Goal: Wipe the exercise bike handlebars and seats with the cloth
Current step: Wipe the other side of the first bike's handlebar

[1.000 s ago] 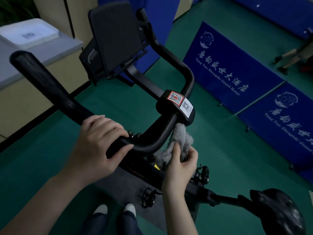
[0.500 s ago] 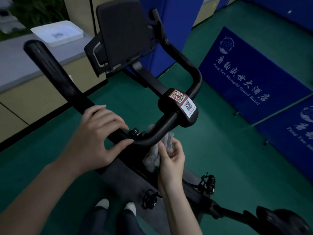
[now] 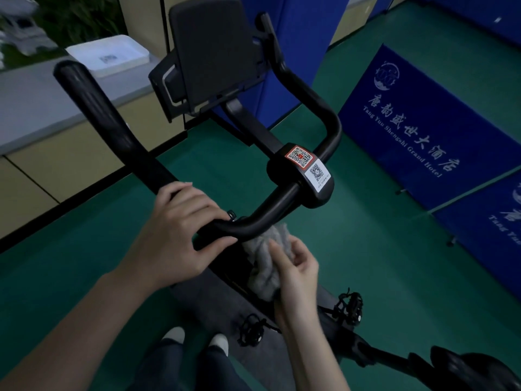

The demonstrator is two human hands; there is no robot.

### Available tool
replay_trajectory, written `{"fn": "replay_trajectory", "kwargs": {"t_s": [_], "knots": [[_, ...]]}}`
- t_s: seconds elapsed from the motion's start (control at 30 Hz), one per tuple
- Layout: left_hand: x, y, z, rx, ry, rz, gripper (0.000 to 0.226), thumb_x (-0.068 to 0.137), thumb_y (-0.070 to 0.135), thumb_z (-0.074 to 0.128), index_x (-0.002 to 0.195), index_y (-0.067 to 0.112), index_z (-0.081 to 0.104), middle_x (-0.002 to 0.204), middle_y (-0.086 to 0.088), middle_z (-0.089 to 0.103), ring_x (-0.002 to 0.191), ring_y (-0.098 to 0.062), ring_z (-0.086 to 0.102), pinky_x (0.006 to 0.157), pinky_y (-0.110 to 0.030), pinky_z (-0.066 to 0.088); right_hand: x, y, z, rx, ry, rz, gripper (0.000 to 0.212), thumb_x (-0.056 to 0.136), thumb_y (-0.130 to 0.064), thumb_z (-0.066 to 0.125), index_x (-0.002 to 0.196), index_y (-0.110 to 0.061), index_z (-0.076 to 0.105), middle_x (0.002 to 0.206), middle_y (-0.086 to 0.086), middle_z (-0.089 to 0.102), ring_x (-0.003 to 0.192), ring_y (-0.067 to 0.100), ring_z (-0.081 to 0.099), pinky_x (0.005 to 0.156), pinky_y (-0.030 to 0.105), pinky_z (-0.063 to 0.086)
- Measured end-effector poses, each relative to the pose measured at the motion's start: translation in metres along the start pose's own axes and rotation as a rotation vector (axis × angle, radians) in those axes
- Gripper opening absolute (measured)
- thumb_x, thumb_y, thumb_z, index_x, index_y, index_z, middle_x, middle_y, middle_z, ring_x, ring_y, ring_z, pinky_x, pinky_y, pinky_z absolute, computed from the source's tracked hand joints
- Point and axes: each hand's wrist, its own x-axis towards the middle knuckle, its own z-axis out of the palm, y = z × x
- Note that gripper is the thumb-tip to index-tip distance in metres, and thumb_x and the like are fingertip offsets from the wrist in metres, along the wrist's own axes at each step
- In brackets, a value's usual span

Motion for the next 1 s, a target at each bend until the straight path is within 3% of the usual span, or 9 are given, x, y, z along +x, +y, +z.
{"fn": "replay_trajectory", "kwargs": {"t_s": [0.1, 0.2, 0.3, 0.4, 0.53, 0.67, 0.77, 0.83, 1.0], "knots": [[0.000, 0.000, 0.001, -0.023, 0.012, -0.006, 0.033, 0.082, 0.050, 0.061, 0.090, 0.019, 0.069, 0.088, 0.011, 0.064, 0.091, -0.011, 0.058, 0.107, -0.033, 0.026, 0.007, -0.027, -0.014, -0.146, 0.108, -0.243, 0.007, 0.084, -0.005, 0.068, 0.087, -0.011, 0.066, 0.073, -0.004, 0.070, 0.068, 0.011, 0.062, 0.064, 0.025, 0.050], [0.001, 0.000, 0.000, -0.031, 0.020, -0.004, 0.032, 0.081, 0.049, 0.061, 0.089, 0.019, 0.069, 0.087, 0.011, 0.064, 0.091, -0.010, 0.056, 0.107, -0.031, 0.025, 0.025, -0.060, -0.010, -0.395, 0.126, -0.513, 0.012, 0.083, -0.008, 0.065, 0.088, -0.019, 0.068, 0.073, -0.010, 0.067, 0.068, 0.005, 0.060, 0.063, 0.022, 0.049], [0.002, 0.000, 0.000, -0.045, 0.012, -0.015, 0.031, 0.081, 0.049, 0.061, 0.088, 0.020, 0.068, 0.086, 0.012, 0.063, 0.091, -0.009, 0.055, 0.108, -0.029, 0.022, 0.048, -0.089, 0.001, -0.718, -0.049, -0.713, 0.017, 0.083, -0.016, 0.064, 0.099, -0.020, 0.068, 0.083, -0.006, 0.065, 0.073, 0.016, 0.063, 0.068, 0.033, 0.051], [0.002, -0.001, -0.001, -0.058, 0.003, -0.038, 0.032, 0.081, 0.052, 0.059, 0.087, 0.022, 0.067, 0.085, 0.014, 0.063, 0.091, -0.009, 0.055, 0.107, -0.027, 0.020, 0.072, -0.109, 0.018, -1.170, -0.407, -0.899, 0.021, 0.083, -0.007, 0.066, 0.103, -0.013, 0.069, 0.091, -0.002, 0.063, 0.087, 0.022, 0.061, 0.077, 0.022, 0.041], [0.001, -0.001, -0.002, -0.071, -0.012, -0.060, 0.033, 0.081, 0.056, 0.057, 0.088, 0.025, 0.067, 0.086, 0.016, 0.062, 0.092, -0.008, 0.055, 0.106, -0.026, 0.019, 0.093, -0.117, 0.039, -1.505, -0.775, -0.797, 0.023, 0.088, -0.008, 0.062, 0.110, -0.010, 0.066, 0.100, 0.008, 0.070, 0.095, 0.026, 0.062, 0.083, 0.027, 0.042], [0.002, -0.001, -0.001, -0.085, -0.008, -0.065, 0.032, 0.079, 0.056, 0.060, 0.086, 0.026, 0.067, 0.085, 0.018, 0.062, 0.091, -0.007, 0.055, 0.104, -0.026, 0.021, 0.096, -0.122, 0.058, -1.521, -0.994, -0.562, 0.021, 0.088, -0.011, 0.061, 0.107, -0.017, 0.066, 0.096, 0.004, 0.072, 0.092, 0.021, 0.065, 0.084, 0.036, 0.050], [0.002, -0.001, -0.002, -0.084, -0.002, -0.063, 0.033, 0.079, 0.056, 0.060, 0.086, 0.025, 0.067, 0.084, 0.017, 0.061, 0.091, -0.007, 0.054, 0.104, -0.024, 0.020, 0.088, -0.120, 0.068, -1.498, -1.133, -0.463, 0.024, 0.087, -0.008, 0.061, 0.108, -0.018, 0.067, 0.095, 0.001, 0.072, 0.084, 0.014, 0.065, 0.078, 0.023, 0.051], [0.002, -0.002, -0.002, -0.088, -0.002, -0.062, 0.033, 0.079, 0.056, 0.060, 0.086, 0.025, 0.067, 0.085, 0.017, 0.061, 0.092, -0.007, 0.054, 0.104, -0.023, 0.019, 0.090, -0.125, 0.069, -1.549, -1.138, -0.502, 0.025, 0.088, -0.008, 0.061, 0.110, -0.016, 0.068, 0.097, -0.001, 0.071, 0.085, 0.011, 0.063, 0.078, 0.014, 0.046], [0.002, -0.001, -0.003, -0.084, -0.009, -0.072, 0.033, 0.079, 0.058, 0.058, 0.085, 0.026, 0.067, 0.084, 0.019, 0.061, 0.092, -0.006, 0.054, 0.104, -0.022, 0.018, 0.105, -0.133, 0.056, -1.748, -0.882, -0.701, 0.027, 0.086, -0.011, 0.058, 0.111, -0.016, 0.067, 0.100, 0.010, 0.070, 0.099, 0.030, 0.063, 0.089, 0.041, 0.047]]}}
